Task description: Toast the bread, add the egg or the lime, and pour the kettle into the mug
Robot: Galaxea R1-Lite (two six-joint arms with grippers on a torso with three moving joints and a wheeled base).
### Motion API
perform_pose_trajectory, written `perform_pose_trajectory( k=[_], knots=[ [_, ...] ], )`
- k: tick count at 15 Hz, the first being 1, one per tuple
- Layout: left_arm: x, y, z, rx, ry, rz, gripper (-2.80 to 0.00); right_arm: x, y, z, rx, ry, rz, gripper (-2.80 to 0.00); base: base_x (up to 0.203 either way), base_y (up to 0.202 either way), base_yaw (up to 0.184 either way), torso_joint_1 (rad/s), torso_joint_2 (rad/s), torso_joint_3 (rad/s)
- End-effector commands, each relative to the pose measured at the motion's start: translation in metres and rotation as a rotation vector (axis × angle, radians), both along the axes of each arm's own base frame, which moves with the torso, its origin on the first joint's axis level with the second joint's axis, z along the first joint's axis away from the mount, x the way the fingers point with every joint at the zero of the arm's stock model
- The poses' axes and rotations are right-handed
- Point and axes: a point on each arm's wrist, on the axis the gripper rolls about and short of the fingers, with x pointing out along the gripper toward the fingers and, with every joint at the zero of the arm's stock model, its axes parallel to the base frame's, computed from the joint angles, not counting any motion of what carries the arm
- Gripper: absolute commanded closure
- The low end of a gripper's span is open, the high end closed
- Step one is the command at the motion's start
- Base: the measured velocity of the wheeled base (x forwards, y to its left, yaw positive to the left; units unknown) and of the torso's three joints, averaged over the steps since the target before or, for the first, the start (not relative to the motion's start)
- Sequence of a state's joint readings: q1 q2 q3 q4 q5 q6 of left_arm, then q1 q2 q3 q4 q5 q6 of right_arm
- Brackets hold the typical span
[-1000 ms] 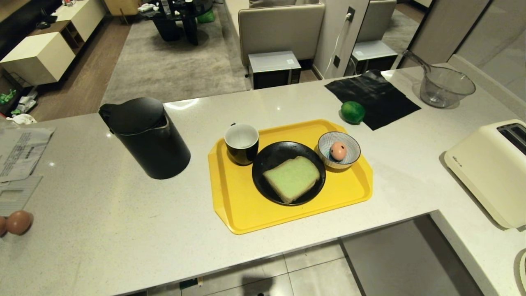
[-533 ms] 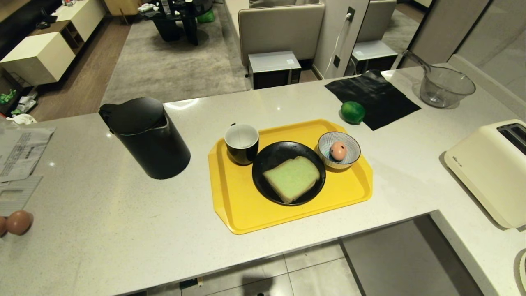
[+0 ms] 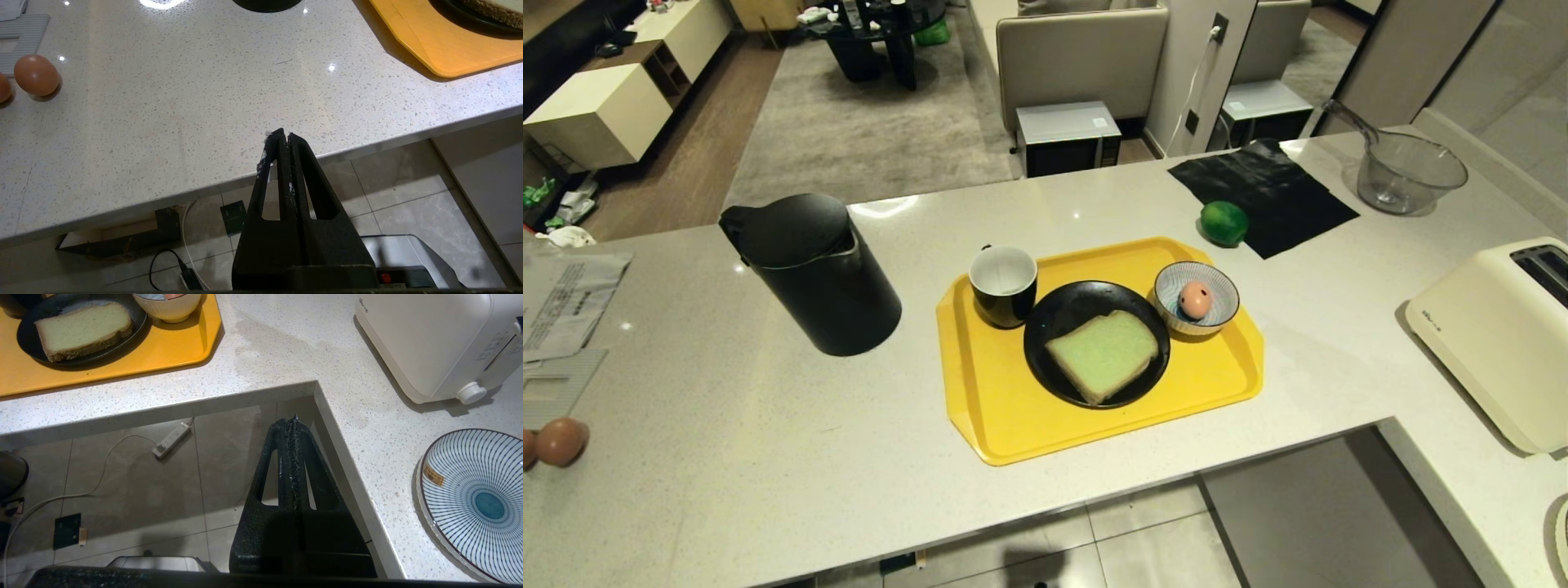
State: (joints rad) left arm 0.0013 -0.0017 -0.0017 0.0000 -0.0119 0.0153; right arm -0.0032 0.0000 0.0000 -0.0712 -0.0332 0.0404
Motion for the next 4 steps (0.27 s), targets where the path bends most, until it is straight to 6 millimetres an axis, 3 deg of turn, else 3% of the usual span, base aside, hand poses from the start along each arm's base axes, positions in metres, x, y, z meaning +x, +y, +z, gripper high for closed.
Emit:
perform_pose_trajectory(
  k=[1,4],
  knots=[
    [0.0001,0.0000,0.0003,0.000,0.001,0.000,0.00,0.0022,0.0001,-0.0074,0.000,0.028,0.004,0.00,0.000,0.000,0.000,0.000,0.00,0.000],
    [0.0001,0.0000,0.0000,0.000,0.002,0.000,0.00,0.0022,0.0000,-0.0071,0.013,0.026,0.002,0.00,0.000,0.000,0.000,0.000,0.00,0.000]
  ],
)
